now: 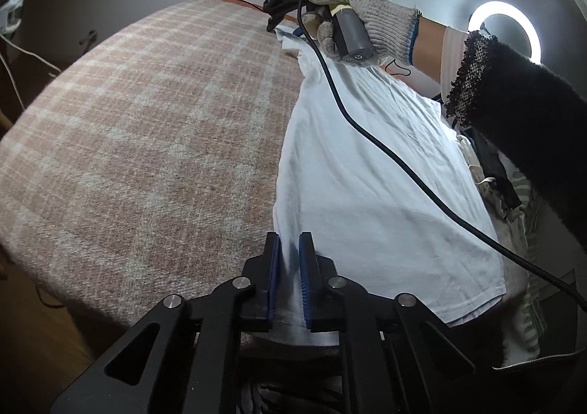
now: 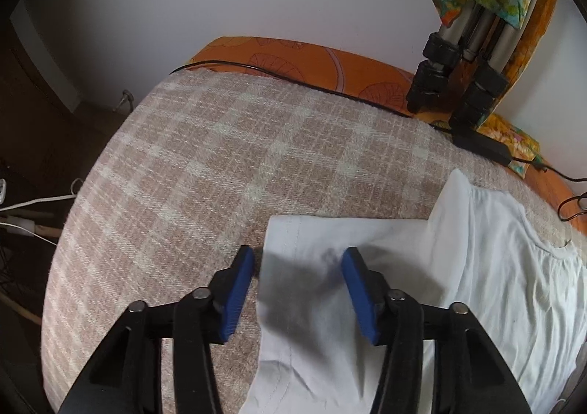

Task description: Fold small clothes

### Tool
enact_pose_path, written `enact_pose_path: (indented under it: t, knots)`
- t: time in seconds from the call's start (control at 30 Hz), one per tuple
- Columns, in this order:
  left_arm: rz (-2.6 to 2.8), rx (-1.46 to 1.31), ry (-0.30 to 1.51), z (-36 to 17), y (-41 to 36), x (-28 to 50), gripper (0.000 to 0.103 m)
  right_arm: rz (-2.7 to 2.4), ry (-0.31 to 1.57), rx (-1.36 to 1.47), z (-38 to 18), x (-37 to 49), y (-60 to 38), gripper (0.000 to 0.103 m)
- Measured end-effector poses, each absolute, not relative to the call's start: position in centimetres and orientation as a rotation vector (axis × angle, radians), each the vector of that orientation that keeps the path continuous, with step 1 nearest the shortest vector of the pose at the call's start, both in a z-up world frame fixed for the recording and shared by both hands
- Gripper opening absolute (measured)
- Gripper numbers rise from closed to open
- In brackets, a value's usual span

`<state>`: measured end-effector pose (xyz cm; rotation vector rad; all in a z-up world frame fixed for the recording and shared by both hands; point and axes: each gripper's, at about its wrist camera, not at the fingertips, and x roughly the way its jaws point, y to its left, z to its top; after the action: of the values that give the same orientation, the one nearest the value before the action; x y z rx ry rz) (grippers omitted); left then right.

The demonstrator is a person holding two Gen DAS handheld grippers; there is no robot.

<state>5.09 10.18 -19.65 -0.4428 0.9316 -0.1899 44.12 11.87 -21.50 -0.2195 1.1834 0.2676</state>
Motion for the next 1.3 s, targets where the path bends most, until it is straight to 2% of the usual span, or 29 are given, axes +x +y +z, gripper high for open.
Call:
enact_pose_path:
  t: [0.17,0.27,0.4,0.6,0.7,0.73,0.77,0.83,0.93,1.0,1.03,1.07,1.17,1.23,1.3]
  knots:
    - [-0.216,-0.489,0.904,-19.5,10.6,4.8,0.003,0.273,1.183,-0.195,-21.1,44.6,10.9,0.009]
    - [-0.227,-0.492,0.872,-18.8,10.7,4.5,0.003,0.297,1.195,-0.127,-20.6,44.9,9.7,0.002]
    - [-0.233,-0.486,0.858,-18.4,10.8,4.4,0.003,0.378,1.178,-0.004,-18.8,44.8,7.5,0.002]
    - [-0.224,-0.472,0.869,-18.7,10.4,4.3,0.003,0.417,1.157,-0.003,-17.4,44.2,5.5,0.002]
    - [-0.218,-0.462,0.873,-18.8,10.1,4.3,0.003,0.421,1.157,-0.015,-17.8,44.1,6.1,0.006]
    - [-0.217,-0.46,0.877,-18.8,10.1,4.3,0.003,0.42,1.173,-0.012,-18.5,44.4,6.9,0.008]
    - [-0.219,-0.46,0.882,-18.9,10.1,4.3,0.003,0.409,1.192,-0.016,-18.9,44.6,7.1,0.021]
    - [-0.219,-0.461,0.889,-19.0,10.0,4.4,0.003,0.385,1.21,-0.029,-19.6,45.0,7.9,0.038]
    - [-0.198,-0.456,0.889,-19.0,10.0,4.3,0.003,0.367,1.219,-0.06,-20.5,45.3,8.8,0.039]
    - [-0.193,-0.475,0.908,-19.3,10.1,4.4,0.011,0.363,1.228,-0.083,-21.0,45.4,9.3,0.039]
    - [-0.189,-0.495,0.917,-19.5,10.3,4.5,0.018,0.359,1.211,-0.106,-21.1,45.3,9.5,0.039]
    - [-0.187,-0.517,0.922,-19.8,10.5,4.5,0.019,0.356,1.207,-0.125,-21.1,45.3,9.9,0.04]
    - [-0.195,-0.561,0.91,-20.1,11.1,4.3,0.019,0.343,1.203,-0.16,-21.2,45.4,10.7,0.043]
    - [-0.199,-0.538,0.902,-20.0,10.8,4.3,0.018,0.331,1.184,-0.217,-21.4,45.3,11.4,0.041]
    - [-0.194,-0.501,0.9,-20.0,10.5,4.3,0.006,0.312,1.156,-0.287,-21.5,45.0,12.2,0.031]
